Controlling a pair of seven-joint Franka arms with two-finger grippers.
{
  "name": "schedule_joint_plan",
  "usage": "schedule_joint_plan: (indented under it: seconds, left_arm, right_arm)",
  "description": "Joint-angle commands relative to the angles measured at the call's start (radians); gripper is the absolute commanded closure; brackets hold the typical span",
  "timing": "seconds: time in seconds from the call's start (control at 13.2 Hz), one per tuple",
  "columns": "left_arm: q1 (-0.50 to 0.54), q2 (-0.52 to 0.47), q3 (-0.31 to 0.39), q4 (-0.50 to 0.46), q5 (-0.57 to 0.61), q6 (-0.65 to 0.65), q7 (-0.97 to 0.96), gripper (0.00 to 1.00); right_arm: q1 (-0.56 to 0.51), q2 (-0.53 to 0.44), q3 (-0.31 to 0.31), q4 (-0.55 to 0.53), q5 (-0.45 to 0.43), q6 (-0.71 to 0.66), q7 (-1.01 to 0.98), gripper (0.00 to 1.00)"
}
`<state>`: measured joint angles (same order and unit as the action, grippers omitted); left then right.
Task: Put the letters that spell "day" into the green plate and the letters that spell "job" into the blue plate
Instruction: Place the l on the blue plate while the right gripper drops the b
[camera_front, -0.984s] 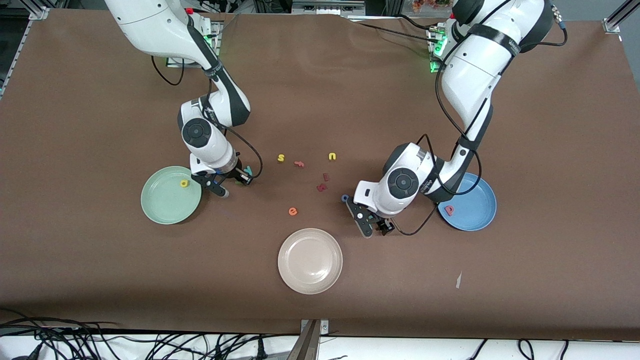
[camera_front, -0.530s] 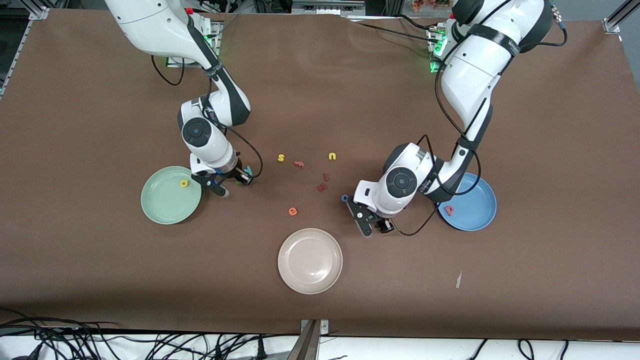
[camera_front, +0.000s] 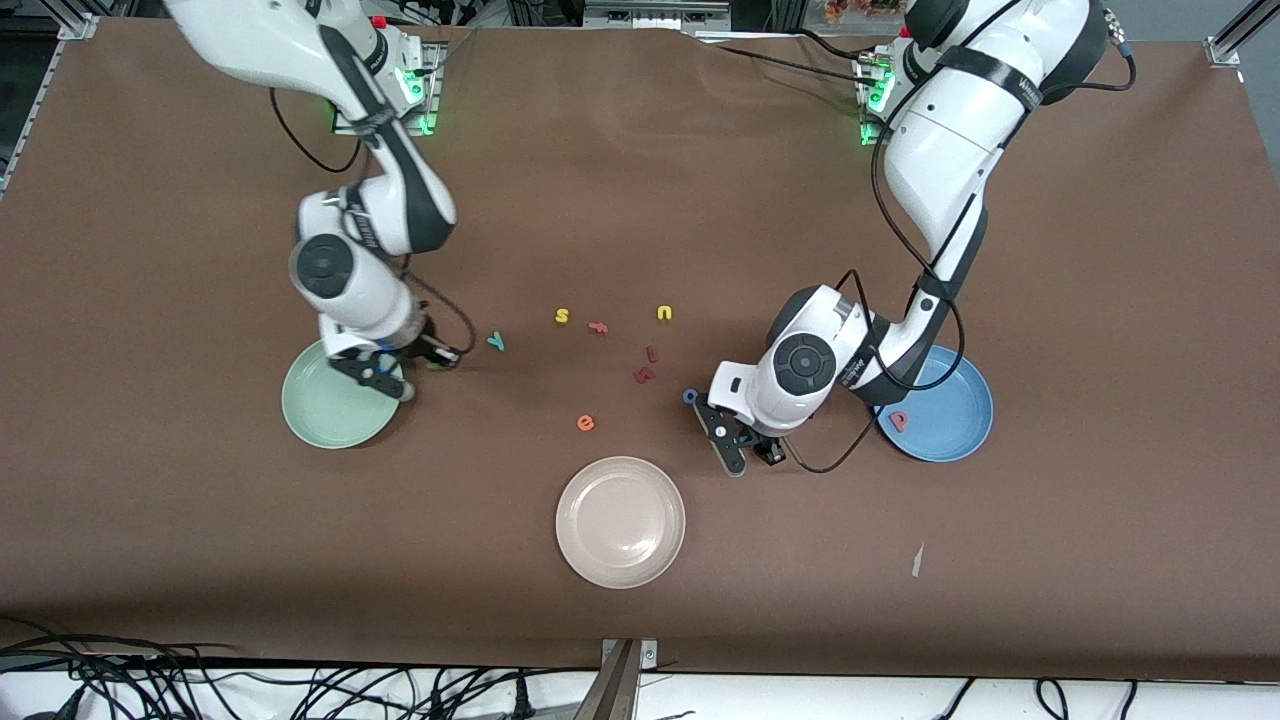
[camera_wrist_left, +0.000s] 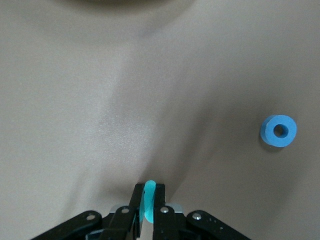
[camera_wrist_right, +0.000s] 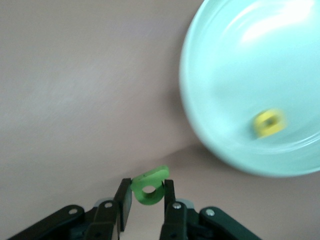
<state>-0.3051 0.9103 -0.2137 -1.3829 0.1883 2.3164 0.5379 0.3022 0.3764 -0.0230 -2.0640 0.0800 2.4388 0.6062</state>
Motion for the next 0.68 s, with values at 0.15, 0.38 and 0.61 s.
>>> schedule_joint_plan:
  seconds: [0.15,0.38,0.61]
  left_arm:
    - [0.063,-0.051,-0.003,0.019,-0.009,-0.142,-0.007,1.00]
    - [0.144,-0.108,-0.004,0.018,-0.070,-0.251,-0.009,1.00]
    - [0.225,-0.137,-0.004,0.010,-0.070,-0.362,-0.012,1.00]
  right_arm:
    - [-0.167,-0.047,0.009,-0.044,-0.019,-0.011,-0.299,0.72]
    - [-0.207,-0.021,-0.008,-0.041,-0.023,0.041,-0.416,0.70]
    - [-0.210,-0.011,-0.014,-0.041,-0.022,0.057,-0.415,0.46]
